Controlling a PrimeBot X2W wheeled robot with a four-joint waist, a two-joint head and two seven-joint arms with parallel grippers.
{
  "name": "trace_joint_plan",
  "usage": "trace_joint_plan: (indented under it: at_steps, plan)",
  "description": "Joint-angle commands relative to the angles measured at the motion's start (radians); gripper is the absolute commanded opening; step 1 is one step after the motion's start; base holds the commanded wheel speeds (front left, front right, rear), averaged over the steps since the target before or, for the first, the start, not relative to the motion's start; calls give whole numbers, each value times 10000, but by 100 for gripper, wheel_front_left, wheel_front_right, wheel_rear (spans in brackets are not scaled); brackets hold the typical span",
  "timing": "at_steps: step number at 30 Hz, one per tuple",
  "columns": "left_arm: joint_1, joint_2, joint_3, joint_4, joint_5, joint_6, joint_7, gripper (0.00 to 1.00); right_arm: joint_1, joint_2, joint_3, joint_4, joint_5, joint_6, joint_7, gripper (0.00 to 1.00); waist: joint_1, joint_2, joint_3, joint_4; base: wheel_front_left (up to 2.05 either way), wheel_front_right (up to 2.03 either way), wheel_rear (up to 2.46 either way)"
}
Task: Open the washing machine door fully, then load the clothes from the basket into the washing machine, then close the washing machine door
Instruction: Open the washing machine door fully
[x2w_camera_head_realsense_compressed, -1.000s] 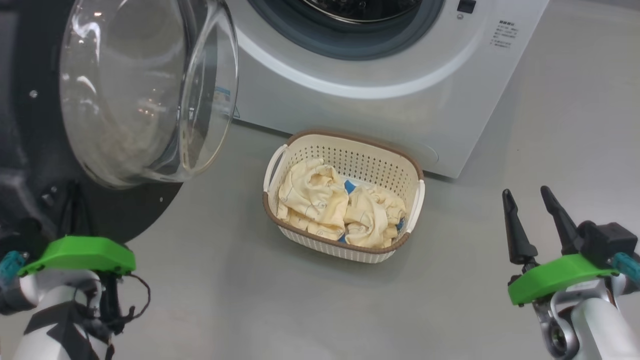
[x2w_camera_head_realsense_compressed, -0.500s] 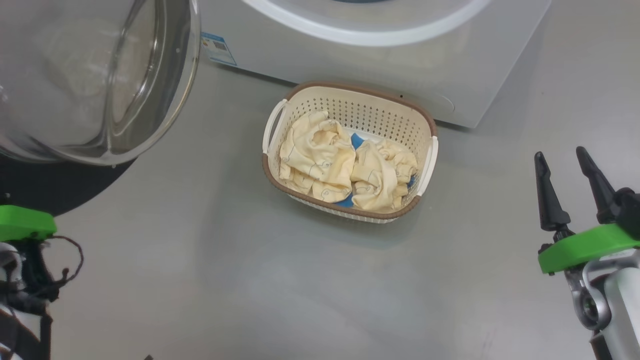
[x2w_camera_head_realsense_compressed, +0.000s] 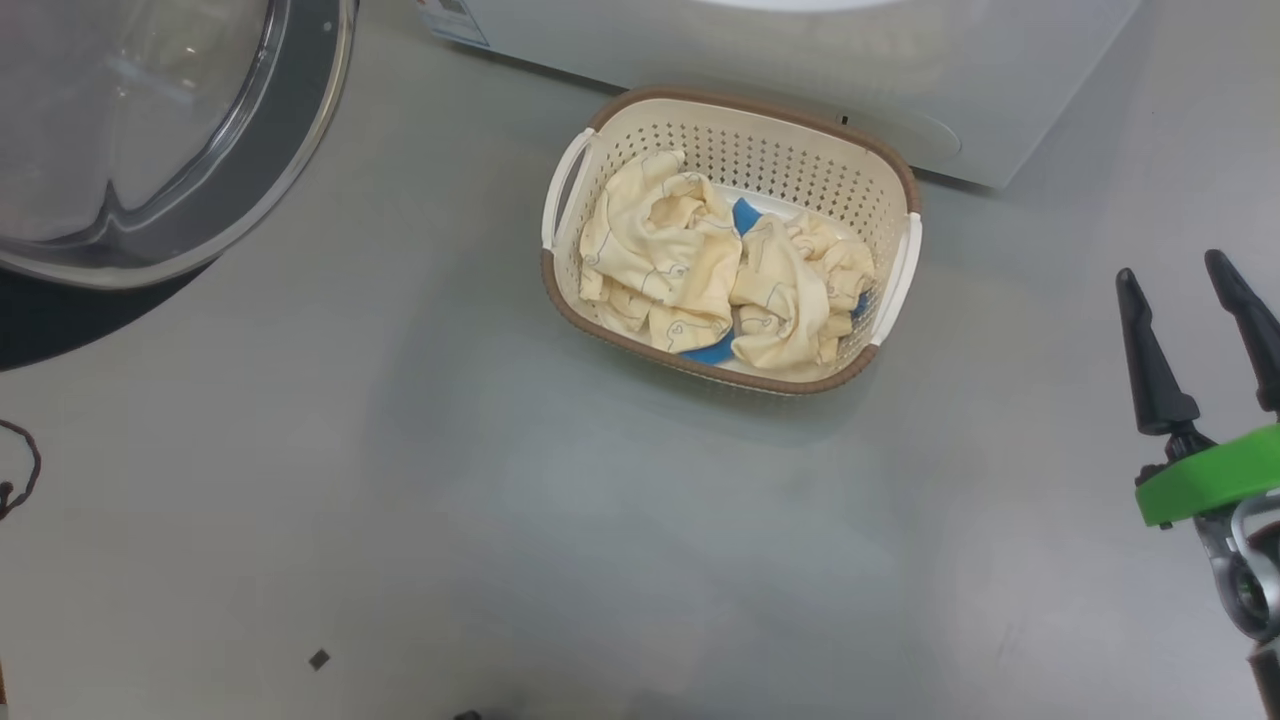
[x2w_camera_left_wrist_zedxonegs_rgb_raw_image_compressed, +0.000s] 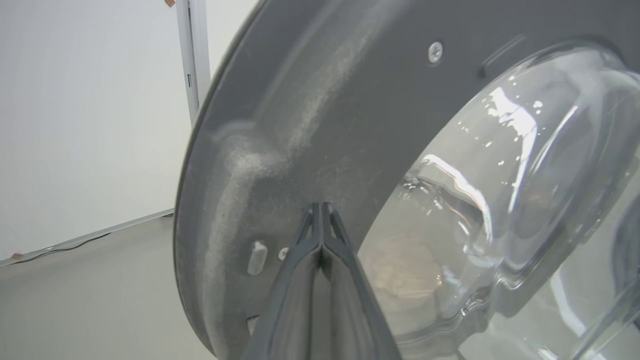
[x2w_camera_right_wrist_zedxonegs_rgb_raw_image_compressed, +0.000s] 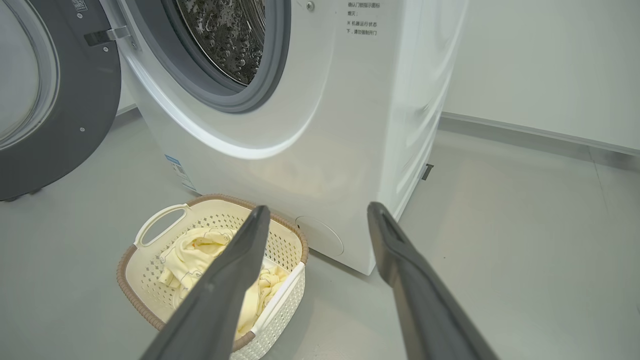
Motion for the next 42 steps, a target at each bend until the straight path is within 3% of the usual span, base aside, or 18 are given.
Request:
trace_joint_plan:
  at_steps: [1,8,17,30,42]
  plan:
    - [-278,722,510,-165,91,-43,-67,0,-151,-272,73,-391,-47,0,90,100,-1,0,86,63,0,0,0]
    - [-603,640,630,253,462,-280,-67,0,-57,-375,-50,-679,-46,0,274,100,-1,0,147,133,0,0,0]
    - [-348,268,380,464,1110,-709,-67,0,-34,41,81,-315,-36,0,77,100,-1,0,-657,-48,0,0,0]
    - [917,-708,-1322,-286,1958,-1094,-31,0,270,1078,209,597,9,0,-253,100,-1,0,-2786,-747,0,0,0]
    - [2654,-1347,-2558,-1696,2045,-1194,401,0,980,1820,-37,353,-72,0,-266,100,-1,0,-4114,-1534,0,0,0]
